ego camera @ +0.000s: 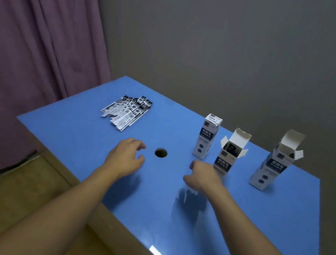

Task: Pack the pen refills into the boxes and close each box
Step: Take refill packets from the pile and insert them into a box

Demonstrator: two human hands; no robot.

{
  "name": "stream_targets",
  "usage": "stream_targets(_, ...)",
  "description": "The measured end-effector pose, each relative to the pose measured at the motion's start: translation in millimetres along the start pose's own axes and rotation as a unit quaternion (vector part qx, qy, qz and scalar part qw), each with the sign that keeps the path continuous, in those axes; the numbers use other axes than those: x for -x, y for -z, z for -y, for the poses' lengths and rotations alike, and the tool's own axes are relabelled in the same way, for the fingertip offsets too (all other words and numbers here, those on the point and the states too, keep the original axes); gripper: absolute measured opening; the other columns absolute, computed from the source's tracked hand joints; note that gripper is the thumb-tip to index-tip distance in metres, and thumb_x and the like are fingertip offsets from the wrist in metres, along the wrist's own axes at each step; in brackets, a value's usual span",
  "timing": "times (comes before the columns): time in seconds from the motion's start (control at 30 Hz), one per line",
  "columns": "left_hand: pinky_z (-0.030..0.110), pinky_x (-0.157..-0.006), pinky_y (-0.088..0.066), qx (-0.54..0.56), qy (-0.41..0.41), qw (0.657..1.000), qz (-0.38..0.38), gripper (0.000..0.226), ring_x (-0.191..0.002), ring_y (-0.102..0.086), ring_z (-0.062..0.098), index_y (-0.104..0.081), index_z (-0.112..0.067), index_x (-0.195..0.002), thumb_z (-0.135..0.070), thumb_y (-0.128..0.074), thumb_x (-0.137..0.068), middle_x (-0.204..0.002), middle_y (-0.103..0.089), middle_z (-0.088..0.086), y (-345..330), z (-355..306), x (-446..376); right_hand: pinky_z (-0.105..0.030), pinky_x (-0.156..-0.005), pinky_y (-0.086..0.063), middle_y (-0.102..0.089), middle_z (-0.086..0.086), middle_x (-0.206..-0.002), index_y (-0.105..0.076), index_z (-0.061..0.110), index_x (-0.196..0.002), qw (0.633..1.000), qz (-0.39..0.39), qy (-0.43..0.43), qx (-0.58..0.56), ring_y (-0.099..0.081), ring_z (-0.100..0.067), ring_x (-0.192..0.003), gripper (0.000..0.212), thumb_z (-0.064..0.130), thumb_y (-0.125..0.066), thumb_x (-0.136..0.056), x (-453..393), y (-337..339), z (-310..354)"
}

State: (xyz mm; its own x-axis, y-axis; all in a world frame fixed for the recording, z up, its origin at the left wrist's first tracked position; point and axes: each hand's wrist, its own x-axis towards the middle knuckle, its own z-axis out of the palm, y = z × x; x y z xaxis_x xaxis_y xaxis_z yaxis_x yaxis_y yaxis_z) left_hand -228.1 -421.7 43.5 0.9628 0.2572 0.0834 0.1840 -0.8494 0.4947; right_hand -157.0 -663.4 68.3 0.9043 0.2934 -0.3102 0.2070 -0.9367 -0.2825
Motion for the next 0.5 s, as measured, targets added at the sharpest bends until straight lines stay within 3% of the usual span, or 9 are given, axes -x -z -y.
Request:
stream_targets(0.1,0.037,-0.094,-0.049,-0.023,0.010,1.000,0.000,0.034,-0.115,-0.055,0.016,-0.060,-0.023,-0.126,-0.036,-0.059,-0.094,-0.121,-0.059,-0.006,23.5,25.9,2.2,-0.038,-0.074,-0.053,-0.057,-0.006,-0.108,-0.050,0.014,-0.120,0.999,-0.019,0.031,0.012,-0.058,-0.024,-0.095,0.033,0.026,-0.056,-0.090,-9.2,-3.1,36.9)
stream_targets(0.2,0.035,-0.094,-0.049,-0.050,0.026,0.998,-0.010,0.036,-0.116,-0.054,0.016,-0.059,-0.024,-0.127,-0.039,-0.056,-0.095,-0.124,-0.059,-0.006,49.4,53.9,4.1,-0.037,-0.076,-0.050,-0.056,-0.008,-0.115,-0.050,0.013,-0.123,0.997,-0.041,0.058,0.029,-0.055,-0.027,-0.105,0.037,0.025,-0.056,-0.089,-16.8,-11.1,76.8)
stream_targets(0.4,0.036,-0.092,-0.050,-0.093,0.051,0.994,0.016,0.038,-0.121,-0.054,0.017,-0.056,-0.024,-0.131,-0.031,-0.051,-0.094,-0.133,-0.057,-0.005,95.4,111.1,1.4,-0.039,-0.090,-0.048,-0.052,-0.011,-0.126,-0.049,0.012,-0.126,0.995,-0.047,0.076,0.039,-0.049,-0.031,-0.117,0.037,0.022,-0.052,-0.091,-28.0,-33.6,153.5)
stream_targets(0.5,0.034,-0.090,-0.049,-0.107,0.058,0.992,0.028,0.040,-0.121,-0.054,0.019,-0.054,-0.022,-0.134,-0.028,-0.050,-0.094,-0.135,-0.056,-0.003,109.9,138.6,-4.0,-0.037,-0.084,-0.043,-0.050,-0.009,-0.127,-0.047,0.013,-0.127,0.994,-0.046,0.084,0.057,-0.048,-0.030,-0.117,0.036,0.017,-0.050,-0.091,-31.5,-42.5,187.6)
